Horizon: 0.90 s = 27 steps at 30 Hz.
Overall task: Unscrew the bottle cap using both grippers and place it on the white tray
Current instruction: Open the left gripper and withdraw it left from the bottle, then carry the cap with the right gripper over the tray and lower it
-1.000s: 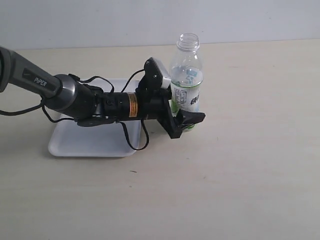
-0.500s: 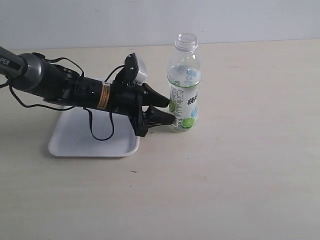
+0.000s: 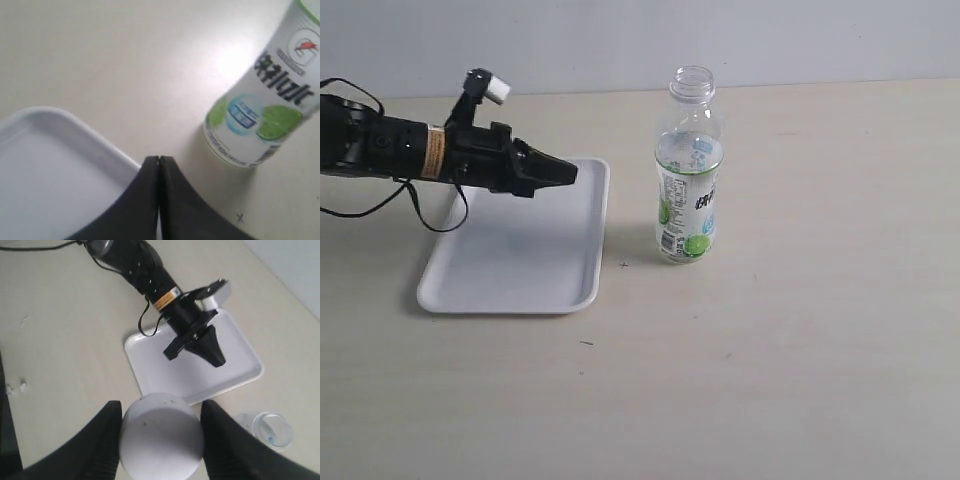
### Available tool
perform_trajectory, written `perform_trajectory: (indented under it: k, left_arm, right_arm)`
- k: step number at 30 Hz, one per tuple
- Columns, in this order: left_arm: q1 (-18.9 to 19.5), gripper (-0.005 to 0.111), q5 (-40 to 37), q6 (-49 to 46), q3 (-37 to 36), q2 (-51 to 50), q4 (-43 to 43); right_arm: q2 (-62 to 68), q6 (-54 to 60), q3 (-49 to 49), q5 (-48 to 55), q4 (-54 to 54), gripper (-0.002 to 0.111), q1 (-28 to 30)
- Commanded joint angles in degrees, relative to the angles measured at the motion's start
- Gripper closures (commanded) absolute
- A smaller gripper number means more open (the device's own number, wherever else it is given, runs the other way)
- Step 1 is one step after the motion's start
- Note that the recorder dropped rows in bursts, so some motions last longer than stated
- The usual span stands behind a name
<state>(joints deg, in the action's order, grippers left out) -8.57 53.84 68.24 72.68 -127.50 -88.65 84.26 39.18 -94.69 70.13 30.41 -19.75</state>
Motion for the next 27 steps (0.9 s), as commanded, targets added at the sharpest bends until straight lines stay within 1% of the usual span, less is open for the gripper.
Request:
perform_trajectory:
  k: [1, 3, 6, 10, 13, 15, 17, 21, 24, 27]
  left_arm:
    - [2.89, 0.107, 1.37, 3.95, -0.3, 1.36, 1.21]
    - [3.51, 0.107, 1.37, 3.76, -1.32, 1.78, 3.38]
    - [3.91, 0.107, 1.37, 0.17, -3.28, 2.78, 7.39]
    - [4.67, 0.107, -0.86, -4.76, -6.89, 5.72, 12.89]
    - [5.14, 0.107, -6.96, -9.62, -10.78, 9.2, 18.3]
    - [5.92, 0.107, -12.4, -13.21, -13.52, 11.9, 23.33]
    - [6.68, 0.107, -16.01, -16.99, -15.66, 14.33, 28.13]
    - [8.08, 0.107, -17.33, -21.63, -18.98, 17.6, 34.99]
    - [8.08, 0.107, -17.33, -24.29, -20.29, 18.36, 38.3]
    - [8.08, 0.107, -17.58, -24.55, -20.92, 18.36, 40.94]
  right_arm:
    - [4.93, -1.25, 0.01, -1.48, -2.52, 0.108, -6.65]
    - [7.61, -2.2, 0.01, -5.05, -2.51, 0.108, -10.59]
    - [11.79, -8.06, 0.01, -10.93, -3.98, 0.108, -15.0]
    - [17.77, -14.48, 0.01, -15.81, -9.95, 0.108, -18.61]
    - [22.4, -19.55, 0.01, -17.93, -12.7, 0.108, -18.94]
    - [24.79, -22.19, 0.01, -18.83, -14.35, 0.108, -18.94]
    - [26.52, -24.67, 0.01, -20.25, -16.66, 0.108, -18.94]
    - [30.21, -27.49, 0.01, -24.36, -17.53, 0.108, -18.94]
    - [33.78, -27.96, 0.01, -28.27, -17.53, 0.108, -18.94]
    - [37.11, -30.57, 0.01, -32.53, -17.41, 0.108, -18.94]
